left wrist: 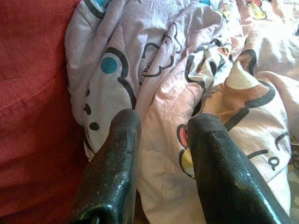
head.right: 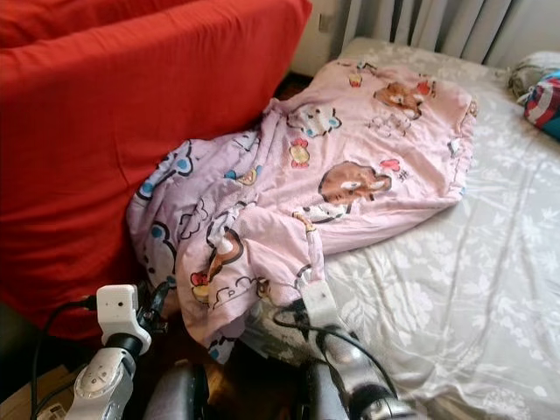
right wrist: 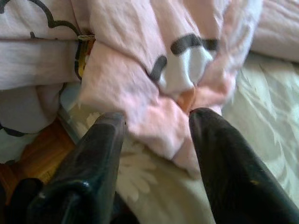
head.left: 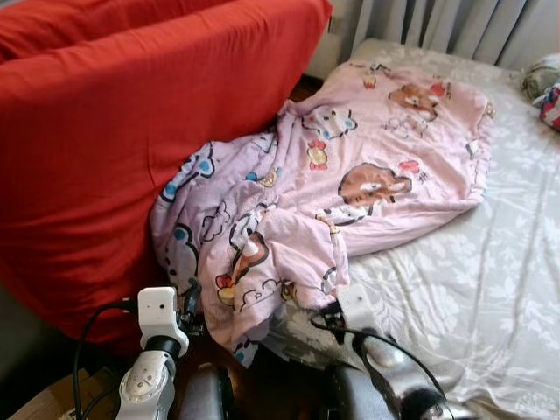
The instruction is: Clean up the room
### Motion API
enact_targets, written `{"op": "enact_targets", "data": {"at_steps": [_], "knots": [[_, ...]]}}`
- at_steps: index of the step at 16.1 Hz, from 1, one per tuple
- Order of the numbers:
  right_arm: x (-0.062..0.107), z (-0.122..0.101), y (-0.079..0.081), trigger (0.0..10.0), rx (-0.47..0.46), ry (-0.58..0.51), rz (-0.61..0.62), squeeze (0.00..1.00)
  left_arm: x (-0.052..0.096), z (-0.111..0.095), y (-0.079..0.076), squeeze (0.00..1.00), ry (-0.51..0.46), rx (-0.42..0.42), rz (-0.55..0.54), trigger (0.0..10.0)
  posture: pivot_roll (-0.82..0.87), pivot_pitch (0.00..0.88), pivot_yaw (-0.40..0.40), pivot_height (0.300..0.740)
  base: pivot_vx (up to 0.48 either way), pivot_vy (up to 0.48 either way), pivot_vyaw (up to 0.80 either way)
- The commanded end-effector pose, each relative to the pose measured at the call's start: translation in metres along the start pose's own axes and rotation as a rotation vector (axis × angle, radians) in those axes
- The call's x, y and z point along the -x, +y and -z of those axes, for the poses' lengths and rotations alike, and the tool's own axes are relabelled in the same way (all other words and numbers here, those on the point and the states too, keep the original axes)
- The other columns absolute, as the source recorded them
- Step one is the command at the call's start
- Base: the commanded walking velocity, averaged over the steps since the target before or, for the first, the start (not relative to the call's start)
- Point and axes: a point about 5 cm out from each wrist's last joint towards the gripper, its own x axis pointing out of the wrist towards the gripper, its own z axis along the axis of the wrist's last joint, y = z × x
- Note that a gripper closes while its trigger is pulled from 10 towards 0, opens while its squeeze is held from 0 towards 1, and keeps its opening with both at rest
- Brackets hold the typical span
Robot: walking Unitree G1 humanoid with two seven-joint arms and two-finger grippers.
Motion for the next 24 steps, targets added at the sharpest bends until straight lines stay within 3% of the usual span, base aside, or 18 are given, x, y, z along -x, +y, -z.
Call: {"op": "enact_targets", "data": {"at_steps": [1, 5, 6, 7, 12, 19, 24], "knots": [[0.000, 0.003, 0.000, 10.0, 0.023, 0.024, -0.003, 1.00, 0.004, 0.001, 0.000, 0.00, 0.016, -0.002, 0.007, 10.0, 0.02, 0.206, -0.020, 0.614, 0.000, 0.000, 0.00], [0.000, 0.003, -0.004, 10.0, 0.079, 0.051, 0.032, 1.00, 0.006, -0.002, -0.001, 0.00, 0.011, 0.006, 0.011, 10.0, 0.03, 0.247, -0.017, 0.614, 0.000, 0.000, 0.00], [0.001, 0.006, -0.006, 10.0, 0.092, 0.069, 0.047, 0.41, 0.008, -0.002, -0.002, 0.00, 0.014, 0.005, 0.013, 10.0, 0.03, 0.257, -0.018, 0.614, 0.000, 0.000, 0.00], [0.001, 0.008, -0.007, 10.0, 0.104, 0.080, 0.055, 0.00, 0.013, -0.002, -0.003, 0.00, 0.021, 0.005, 0.012, 10.0, 0.04, 0.271, -0.018, 0.614, 0.000, 0.000, 0.00], [-0.001, -0.002, -0.013, 10.0, 0.088, 0.034, 0.107, 0.00, 0.030, -0.003, -0.001, 0.00, 0.032, 0.008, -0.001, 10.0, 0.07, 0.319, -0.020, 0.614, 0.000, 0.000, 0.00], [0.000, -0.007, -0.017, 10.0, 0.110, -0.012, 0.147, 0.00, 0.041, -0.008, -0.005, 0.00, 0.037, 0.019, -0.008, 10.0, 0.09, 0.375, -0.023, 0.614, 0.000, 0.000, 0.00], [-0.002, -0.023, -0.022, 10.0, 0.123, -0.087, 0.199, 0.00, 0.043, -0.032, -0.003, 0.00, -0.024, 0.026, -0.039, 10.0, 0.12, 0.399, -0.034, 0.614, 0.000, 0.000, 0.00]]}}
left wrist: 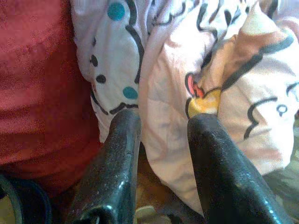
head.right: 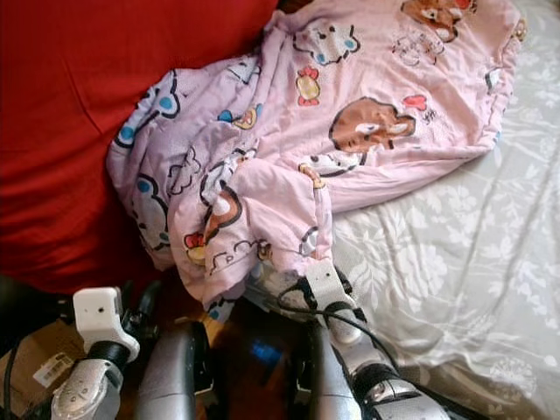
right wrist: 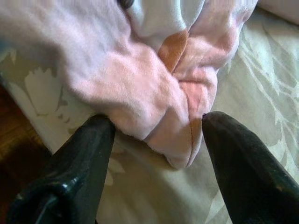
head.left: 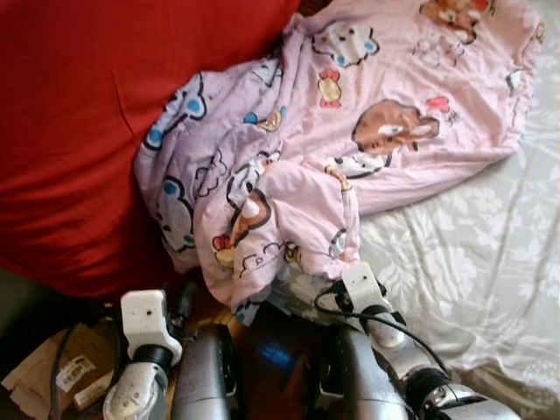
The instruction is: Clean up the room
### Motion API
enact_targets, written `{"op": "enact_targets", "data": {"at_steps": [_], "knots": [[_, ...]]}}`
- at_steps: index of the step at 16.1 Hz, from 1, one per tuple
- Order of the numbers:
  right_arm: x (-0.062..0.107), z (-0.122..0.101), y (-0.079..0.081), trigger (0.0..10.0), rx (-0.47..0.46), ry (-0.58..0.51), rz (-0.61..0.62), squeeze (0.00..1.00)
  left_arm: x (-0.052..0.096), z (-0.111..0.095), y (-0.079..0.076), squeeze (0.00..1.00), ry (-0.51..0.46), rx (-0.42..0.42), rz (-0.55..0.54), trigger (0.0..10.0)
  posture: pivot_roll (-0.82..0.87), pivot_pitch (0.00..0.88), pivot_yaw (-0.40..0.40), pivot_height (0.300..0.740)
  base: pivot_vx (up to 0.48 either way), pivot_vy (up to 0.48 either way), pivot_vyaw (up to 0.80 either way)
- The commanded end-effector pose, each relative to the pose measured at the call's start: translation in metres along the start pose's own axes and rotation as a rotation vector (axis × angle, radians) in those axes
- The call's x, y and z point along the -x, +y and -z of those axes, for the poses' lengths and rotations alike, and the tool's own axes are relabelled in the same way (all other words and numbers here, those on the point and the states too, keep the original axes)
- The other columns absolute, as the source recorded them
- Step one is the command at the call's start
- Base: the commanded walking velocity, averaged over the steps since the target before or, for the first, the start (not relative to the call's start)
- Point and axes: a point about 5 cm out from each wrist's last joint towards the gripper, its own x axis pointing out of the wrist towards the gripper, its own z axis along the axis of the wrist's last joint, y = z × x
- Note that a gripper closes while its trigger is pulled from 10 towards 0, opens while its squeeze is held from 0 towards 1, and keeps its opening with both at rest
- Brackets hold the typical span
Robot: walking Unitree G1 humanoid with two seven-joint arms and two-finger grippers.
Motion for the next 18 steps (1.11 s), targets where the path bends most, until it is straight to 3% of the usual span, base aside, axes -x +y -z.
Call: {"op": "enact_targets", "data": {"at_steps": [1, 7, 9, 10, 11, 18], "knots": [[0.002, 0.005, 0.002, 10.0, 0.000, 0.014, -0.003, 0.00, 0.007, 0.005, 0.001, 0.00, 0.035, 0.011, -0.014, 10.0, 0.12, 0.400, -0.034, 0.614, 0.000, 0.000, 0.00], [0.001, 0.004, 0.002, 10.0, 0.048, 0.014, 0.005, 0.00, 0.014, 0.001, -0.003, 0.00, 0.058, 0.016, -0.024, 10.0, 0.14, 0.412, -0.040, 0.614, 0.000, 0.000, 0.00], [0.002, 0.008, -0.005, 10.0, 0.078, 0.046, 0.059, 0.00, 0.017, -0.001, -0.002, 0.00, 0.061, 0.014, -0.031, 10.0, 0.15, 0.418, -0.037, 0.614, 0.000, 0.000, 0.00], [0.001, 0.007, -0.008, 4.5, 0.083, 0.039, 0.078, 0.00, 0.017, -0.001, -0.002, 0.00, 0.063, 0.014, -0.031, 10.0, 0.15, 0.419, -0.037, 0.614, 0.000, 0.000, 0.00], [0.000, 0.005, -0.013, 0.0, 0.091, 0.029, 0.110, 0.00, 0.018, -0.002, -0.001, 0.00, 0.063, 0.004, -0.032, 10.0, 0.15, 0.420, -0.038, 0.614, 0.000, 0.000, 0.00], [0.000, 0.004, -0.021, 0.0, 0.106, 0.027, 0.148, 0.00, 0.021, -0.001, -0.003, 0.00, 0.080, 0.007, -0.030, 10.0, 0.15, 0.423, -0.044, 0.614, 0.000, 0.000, 0.00]]}}
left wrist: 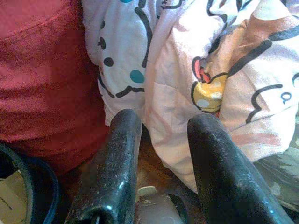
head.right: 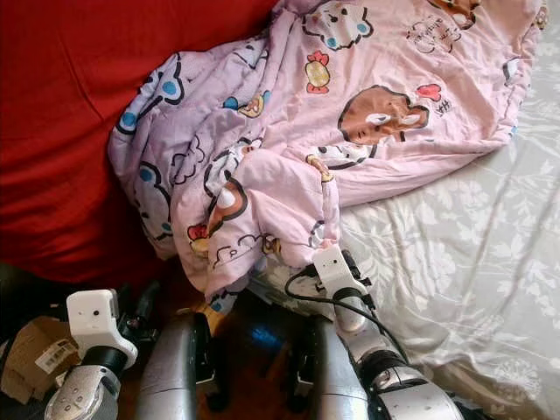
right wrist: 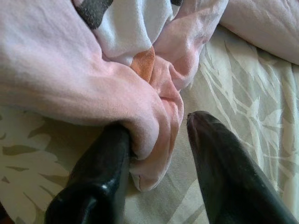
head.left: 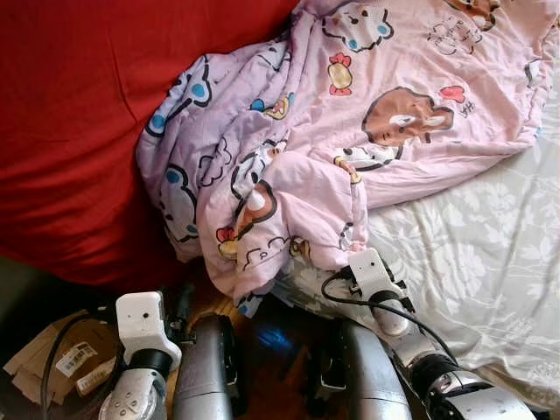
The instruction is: Clean up the room
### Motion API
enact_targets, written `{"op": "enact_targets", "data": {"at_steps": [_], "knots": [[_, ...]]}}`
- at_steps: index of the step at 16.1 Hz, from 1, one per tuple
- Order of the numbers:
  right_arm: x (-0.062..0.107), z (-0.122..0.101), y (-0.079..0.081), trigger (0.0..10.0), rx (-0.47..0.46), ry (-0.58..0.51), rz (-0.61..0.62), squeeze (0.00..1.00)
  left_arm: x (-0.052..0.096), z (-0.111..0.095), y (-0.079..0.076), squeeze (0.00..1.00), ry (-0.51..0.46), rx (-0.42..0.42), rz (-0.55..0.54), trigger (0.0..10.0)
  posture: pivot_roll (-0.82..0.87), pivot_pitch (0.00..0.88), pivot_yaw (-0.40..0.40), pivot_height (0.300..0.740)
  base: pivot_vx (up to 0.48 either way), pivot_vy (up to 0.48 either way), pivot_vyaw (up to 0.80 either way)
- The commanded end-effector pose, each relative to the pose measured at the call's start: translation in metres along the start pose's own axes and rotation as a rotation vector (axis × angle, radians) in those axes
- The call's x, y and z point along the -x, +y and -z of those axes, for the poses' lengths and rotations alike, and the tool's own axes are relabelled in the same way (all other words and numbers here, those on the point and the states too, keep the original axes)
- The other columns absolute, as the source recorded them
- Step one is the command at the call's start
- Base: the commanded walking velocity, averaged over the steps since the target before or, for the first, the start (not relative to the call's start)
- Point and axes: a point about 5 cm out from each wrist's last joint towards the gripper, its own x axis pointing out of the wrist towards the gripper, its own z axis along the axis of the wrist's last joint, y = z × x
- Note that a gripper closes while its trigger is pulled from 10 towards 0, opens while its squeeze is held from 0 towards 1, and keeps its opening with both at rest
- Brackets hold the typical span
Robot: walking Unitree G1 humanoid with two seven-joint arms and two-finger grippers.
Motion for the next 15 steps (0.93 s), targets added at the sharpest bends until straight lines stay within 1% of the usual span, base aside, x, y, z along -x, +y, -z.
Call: {"op": "enact_targets", "data": {"at_steps": [1, 7, 11, 13, 15], "knots": [[0.005, 0.016, 0.002, 0.0, 0.009, 0.057, -0.007, 0.00, 0.007, 0.008, 0.003, 0.00, 0.049, -0.002, -0.017, 10.0, 0.15, 0.423, -0.044, 0.614, 0.000, 0.000, 0.00], [0.009, 0.022, 0.006, 0.0, 0.006, 0.076, -0.021, 0.00, 0.008, 0.012, 0.002, 0.00, 0.067, -0.006, -0.013, 10.0, 0.15, 0.419, -0.041, 0.614, 0.000, 0.000, 0.00], [0.009, 0.023, 0.006, 0.0, -0.002, 0.081, -0.016, 0.00, 0.007, 0.012, 0.002, 0.00, 0.072, -0.009, -0.011, 10.0, 0.16, 0.410, -0.038, 0.614, 0.000, 0.000, 0.00], [0.008, 0.021, 0.005, 0.0, -0.010, 0.081, -0.011, 0.00, 0.003, 0.013, 0.003, 0.00, 0.072, -0.012, -0.011, 10.0, 0.15, 0.392, -0.040, 0.614, 0.000, 0.000, 0.00], [0.006, 0.016, 0.004, 0.0, -0.045, 0.070, -0.001, 0.00, -0.005, 0.015, 0.005, 0.00, 0.067, -0.015, -0.014, 10.0, 0.15, 0.367, -0.046, 0.614, 0.000, 0.000, 0.00]]}}
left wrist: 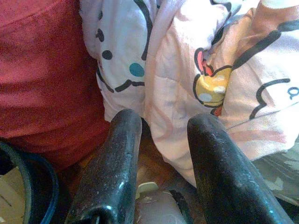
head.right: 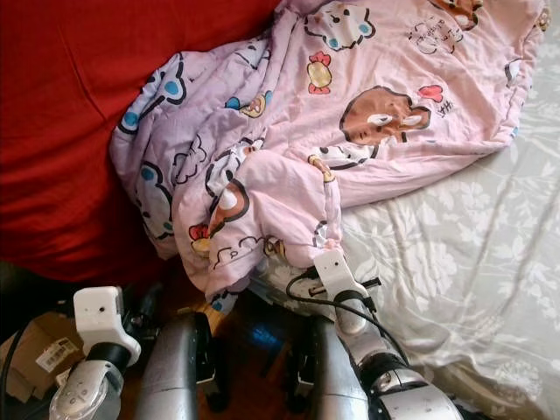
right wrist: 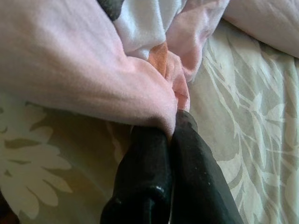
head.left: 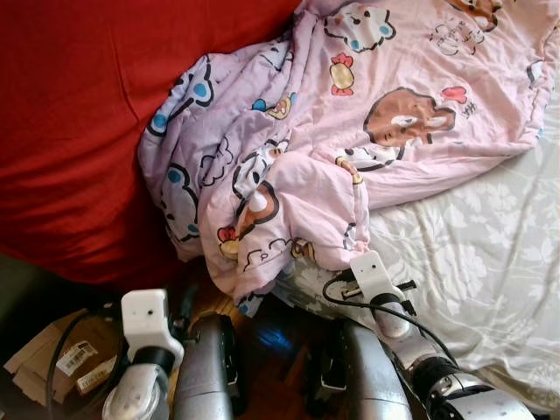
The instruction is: Clean up the room
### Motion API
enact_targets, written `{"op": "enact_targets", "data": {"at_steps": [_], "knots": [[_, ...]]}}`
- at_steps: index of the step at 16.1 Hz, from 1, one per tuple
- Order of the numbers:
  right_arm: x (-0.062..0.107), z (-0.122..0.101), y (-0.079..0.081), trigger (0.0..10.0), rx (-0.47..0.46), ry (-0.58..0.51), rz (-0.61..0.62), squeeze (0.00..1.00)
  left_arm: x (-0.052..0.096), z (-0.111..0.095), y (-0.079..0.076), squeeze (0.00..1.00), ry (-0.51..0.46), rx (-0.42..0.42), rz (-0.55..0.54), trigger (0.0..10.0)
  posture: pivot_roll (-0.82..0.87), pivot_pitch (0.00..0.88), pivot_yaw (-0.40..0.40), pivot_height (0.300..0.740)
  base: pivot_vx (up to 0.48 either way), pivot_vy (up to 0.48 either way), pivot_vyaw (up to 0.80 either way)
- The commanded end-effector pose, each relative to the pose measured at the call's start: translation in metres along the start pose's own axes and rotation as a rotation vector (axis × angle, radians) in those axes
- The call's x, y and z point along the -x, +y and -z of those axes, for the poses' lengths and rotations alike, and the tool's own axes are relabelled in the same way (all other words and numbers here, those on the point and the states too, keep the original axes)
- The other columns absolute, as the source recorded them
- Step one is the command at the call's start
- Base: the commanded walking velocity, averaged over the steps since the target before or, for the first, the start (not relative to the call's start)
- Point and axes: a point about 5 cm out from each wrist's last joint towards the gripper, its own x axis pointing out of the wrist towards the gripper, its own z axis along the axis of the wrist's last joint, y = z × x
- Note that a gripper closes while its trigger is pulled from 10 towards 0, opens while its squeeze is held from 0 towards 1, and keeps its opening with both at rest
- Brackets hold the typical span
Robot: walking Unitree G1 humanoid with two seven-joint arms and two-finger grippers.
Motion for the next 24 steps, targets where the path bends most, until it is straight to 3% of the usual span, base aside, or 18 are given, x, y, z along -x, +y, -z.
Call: {"op": "enact_targets", "data": {"at_steps": [1, 3, 6, 7, 10, 13, 20, 24], "knots": [[0.004, 0.011, 0.003, 0.0, -0.051, 0.051, -0.004, 0.00, 0.001, 0.012, 0.007, 0.00, 0.040, -0.006, -0.025, 10.0, 0.14, 0.343, -0.052, 0.614, 0.000, 0.000, 0.00], [0.004, 0.009, 0.005, 0.0, -0.157, 0.042, -0.001, 0.00, -0.011, 0.020, 0.009, 0.00, 0.051, -0.006, -0.032, 10.0, 0.12, 0.281, -0.061, 0.614, 0.000, 0.000, 0.00], [0.007, 0.009, 0.010, 0.0, -0.233, 0.019, -0.029, 0.00, -0.024, 0.027, 0.010, 0.00, 0.061, -0.008, -0.034, 10.0, 0.09, 0.231, -0.064, 0.614, 0.000, 0.000, 0.00], [0.008, 0.008, 0.012, 10.0, -0.254, -0.003, -0.045, 0.00, -0.030, 0.027, 0.010, 0.00, 0.058, -0.009, -0.033, 10.0, 0.08, 0.202, -0.065, 0.614, 0.000, 0.000, 0.00], [0.010, 0.003, 0.007, 10.0, -0.435, -0.093, -0.080, 0.00, -0.060, 0.026, 0.005, 0.00, 0.044, -0.009, -0.019, 10.0, 0.04, 0.115, -0.070, 0.614, 0.000, 0.000, 0.00], [0.010, 0.002, 0.006, 10.0, -0.455, -0.092, -0.078, 0.00, -0.071, 0.027, 0.001, 0.00, 0.046, -0.013, -0.011, 10.0, 0.02, 0.080, -0.069, 0.649, 0.000, 0.000, 0.00], [0.008, 0.000, 0.008, 10.0, -0.480, -0.087, -0.084, 0.00, -0.078, 0.041, 0.013, 0.00, 0.074, -0.029, -0.027, 10.0, 0.03, 0.051, -0.065, 0.729, 0.000, 0.000, 0.00], [0.010, 0.000, 0.012, 10.0, -0.479, -0.089, -0.098, 0.00, -0.073, 0.069, 0.017, 0.00, 0.209, -0.039, -0.023, 10.0, 0.02, 0.041, -0.063, 0.740, 0.000, 0.000, 0.00]]}}
